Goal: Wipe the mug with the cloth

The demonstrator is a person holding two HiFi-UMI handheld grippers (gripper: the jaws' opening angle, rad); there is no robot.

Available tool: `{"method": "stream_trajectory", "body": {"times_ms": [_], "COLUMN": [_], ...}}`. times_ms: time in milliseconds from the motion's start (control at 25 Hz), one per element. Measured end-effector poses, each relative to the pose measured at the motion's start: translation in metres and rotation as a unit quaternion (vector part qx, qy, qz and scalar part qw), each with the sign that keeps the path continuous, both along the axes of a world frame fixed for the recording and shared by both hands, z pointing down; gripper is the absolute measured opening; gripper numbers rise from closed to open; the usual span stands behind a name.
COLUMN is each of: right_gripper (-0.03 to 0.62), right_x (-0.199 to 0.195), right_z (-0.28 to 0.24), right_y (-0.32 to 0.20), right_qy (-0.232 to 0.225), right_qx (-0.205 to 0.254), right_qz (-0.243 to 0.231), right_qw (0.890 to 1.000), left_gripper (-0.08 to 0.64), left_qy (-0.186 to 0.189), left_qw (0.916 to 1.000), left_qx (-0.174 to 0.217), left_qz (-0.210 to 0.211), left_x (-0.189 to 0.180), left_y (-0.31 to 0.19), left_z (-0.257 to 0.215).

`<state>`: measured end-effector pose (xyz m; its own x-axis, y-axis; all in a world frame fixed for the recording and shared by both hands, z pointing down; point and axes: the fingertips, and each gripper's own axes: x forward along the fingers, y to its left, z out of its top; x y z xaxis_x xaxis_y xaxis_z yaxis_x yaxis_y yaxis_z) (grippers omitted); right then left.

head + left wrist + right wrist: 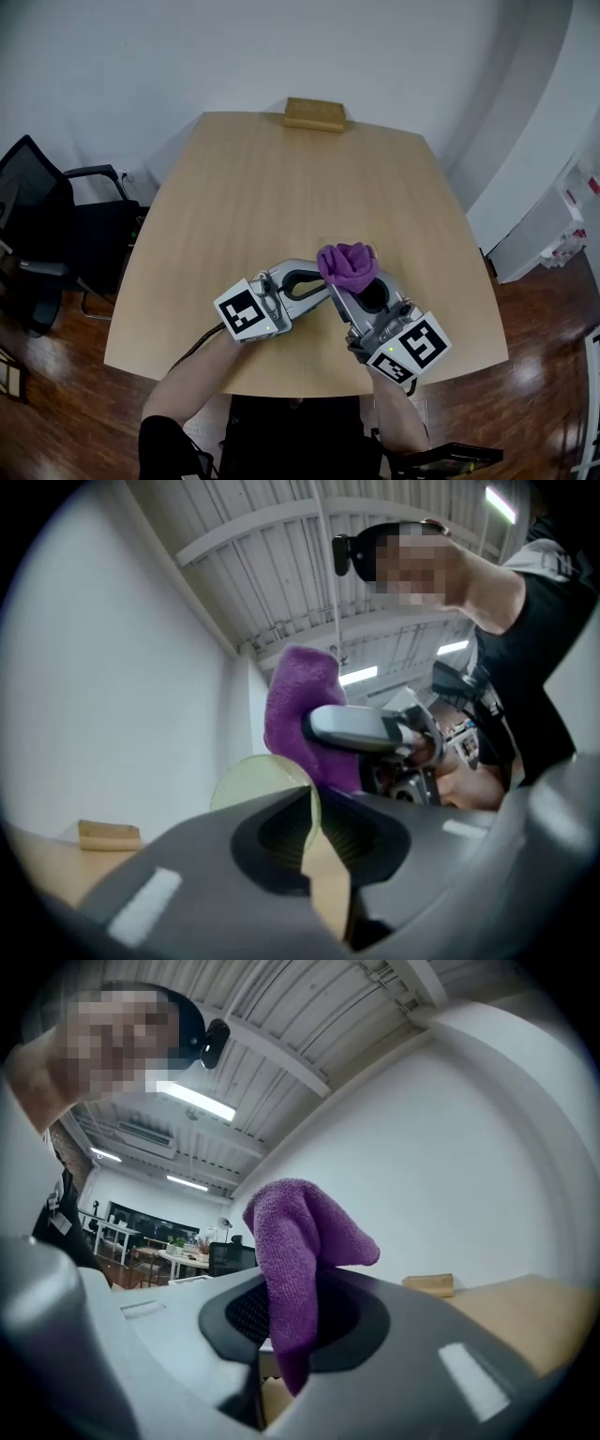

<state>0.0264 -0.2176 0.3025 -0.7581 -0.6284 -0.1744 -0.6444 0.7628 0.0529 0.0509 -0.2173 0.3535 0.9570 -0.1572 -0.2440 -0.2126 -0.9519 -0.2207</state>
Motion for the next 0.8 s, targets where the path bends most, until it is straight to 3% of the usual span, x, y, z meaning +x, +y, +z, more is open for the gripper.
{"method": "stream_trajectory", "body": {"times_ms": [80, 200, 280, 360, 440, 640, 800], "right_gripper": [0.057, 0.057, 0.057, 0.057, 0.057, 0.057, 0.057], "right_x": [0.002, 0.039, 0.082, 0.114, 0.125, 0.088, 0.046], "right_z": [-0.002, -0.027, -0.046, -0.054, -0.052, -0.003, 0.006], "right_y": [0.005, 0.006, -0.004, -0.012, -0.019, -0.036, -0.021], "right_qy": [-0.011, -0.092, -0.123, -0.116, -0.101, -0.05, -0.051], "right_qx": [-0.003, -0.01, 0.004, 0.015, 0.007, -0.075, -0.081], "right_qz": [-0.025, -0.038, 0.027, 0.093, 0.115, 0.072, 0.03], "right_qw": [1.0, 0.995, 0.992, 0.989, 0.988, 0.993, 0.995], "left_gripper": [0.046, 0.041, 0.041, 0.041, 0.041, 0.041, 0.047], "left_qy": [-0.006, -0.022, -0.036, -0.051, -0.064, -0.087, -0.115], "left_qw": [0.9998, 0.9982, 0.9958, 0.9923, 0.9891, 0.9834, 0.9782], "left_qx": [0.017, 0.053, 0.081, 0.109, 0.129, 0.155, 0.168], "left_qz": [-0.006, -0.019, -0.025, -0.029, -0.032, -0.038, -0.043], "left_x": [0.0, 0.003, 0.006, 0.008, 0.01, 0.019, 0.021], "left_y": [0.002, 0.006, 0.008, 0.011, 0.014, 0.018, 0.016], "left_z": [-0.001, -0.002, 0.0, 0.002, 0.005, 0.017, 0.029]}}
